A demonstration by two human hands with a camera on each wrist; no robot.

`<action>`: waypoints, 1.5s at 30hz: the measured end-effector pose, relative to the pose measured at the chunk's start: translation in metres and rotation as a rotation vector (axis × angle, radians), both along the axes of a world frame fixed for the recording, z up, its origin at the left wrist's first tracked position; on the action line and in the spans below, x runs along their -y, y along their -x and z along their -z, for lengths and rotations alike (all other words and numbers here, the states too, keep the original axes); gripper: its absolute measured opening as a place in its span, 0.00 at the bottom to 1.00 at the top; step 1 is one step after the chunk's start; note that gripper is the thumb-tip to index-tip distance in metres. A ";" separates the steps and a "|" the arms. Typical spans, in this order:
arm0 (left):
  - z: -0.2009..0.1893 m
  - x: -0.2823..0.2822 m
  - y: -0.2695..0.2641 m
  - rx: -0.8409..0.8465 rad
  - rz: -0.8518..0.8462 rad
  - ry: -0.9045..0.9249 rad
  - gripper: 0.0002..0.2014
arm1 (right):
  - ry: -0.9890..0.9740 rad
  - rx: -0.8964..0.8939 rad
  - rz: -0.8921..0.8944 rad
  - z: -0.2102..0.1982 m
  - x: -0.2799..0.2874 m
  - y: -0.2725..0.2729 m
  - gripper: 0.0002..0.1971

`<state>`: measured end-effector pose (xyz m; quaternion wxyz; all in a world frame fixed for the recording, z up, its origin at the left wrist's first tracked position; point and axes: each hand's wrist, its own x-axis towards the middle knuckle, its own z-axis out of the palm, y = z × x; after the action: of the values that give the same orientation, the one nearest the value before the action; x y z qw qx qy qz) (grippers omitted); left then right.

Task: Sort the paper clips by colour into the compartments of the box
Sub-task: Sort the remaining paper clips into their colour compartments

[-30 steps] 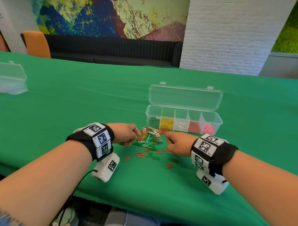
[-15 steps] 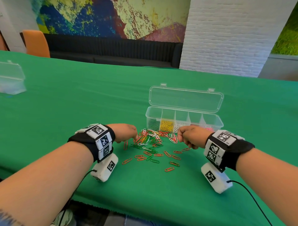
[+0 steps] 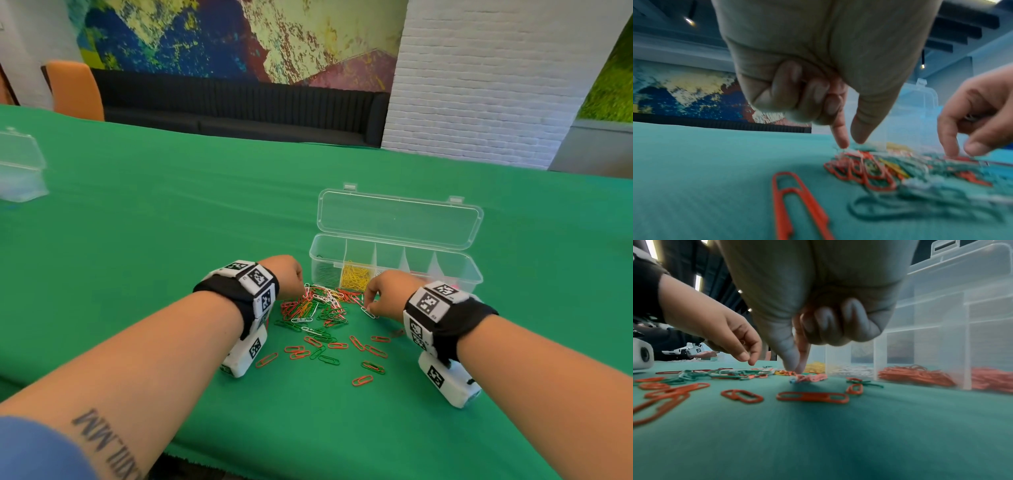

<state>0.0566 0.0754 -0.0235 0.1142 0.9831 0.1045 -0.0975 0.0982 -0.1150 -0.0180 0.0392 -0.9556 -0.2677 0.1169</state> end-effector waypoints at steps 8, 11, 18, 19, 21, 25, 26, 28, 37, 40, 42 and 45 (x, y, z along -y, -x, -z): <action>0.012 0.001 -0.017 -0.018 -0.021 -0.067 0.09 | 0.043 0.034 -0.023 0.008 0.000 -0.005 0.12; 0.013 0.001 -0.018 -0.012 -0.023 -0.068 0.10 | 0.066 0.028 -0.044 0.008 -0.001 -0.007 0.10; 0.008 0.005 -0.012 0.032 0.015 0.028 0.09 | 0.121 0.072 -0.084 0.008 -0.002 -0.006 0.09; 0.008 0.005 -0.012 0.027 0.007 0.032 0.10 | 0.119 0.079 -0.080 0.009 -0.003 -0.006 0.09; 0.008 0.005 -0.011 0.011 -0.008 0.042 0.10 | 0.124 0.080 -0.079 0.009 -0.003 -0.005 0.09; 0.007 0.007 -0.010 -0.014 -0.008 0.061 0.09 | 0.102 0.061 -0.062 0.006 -0.004 -0.002 0.11; 0.006 0.008 -0.010 -0.022 -0.006 0.061 0.09 | 0.072 0.047 -0.050 0.005 -0.004 -0.002 0.12; 0.007 0.009 -0.010 -0.029 -0.008 0.054 0.07 | 0.002 0.013 -0.035 0.005 -0.005 -0.002 0.13; 0.000 0.004 -0.003 -0.010 -0.019 0.087 0.03 | -0.102 -0.042 -0.041 0.009 -0.007 -0.002 0.11; -0.003 0.001 0.005 -0.021 0.000 0.115 0.03 | -0.119 -0.053 -0.026 0.010 -0.006 -0.003 0.06; -0.006 0.002 0.013 -0.052 0.028 0.114 0.07 | -0.131 -0.076 -0.008 0.010 -0.006 -0.002 0.02; -0.010 0.010 0.024 -0.140 0.083 0.098 0.10 | -0.128 -0.109 -0.001 0.007 -0.007 -0.001 0.10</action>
<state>0.0325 0.0657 -0.0138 0.1504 0.9707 0.0664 -0.1754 0.0991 -0.1077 -0.0246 0.1145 -0.9431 -0.2727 0.1516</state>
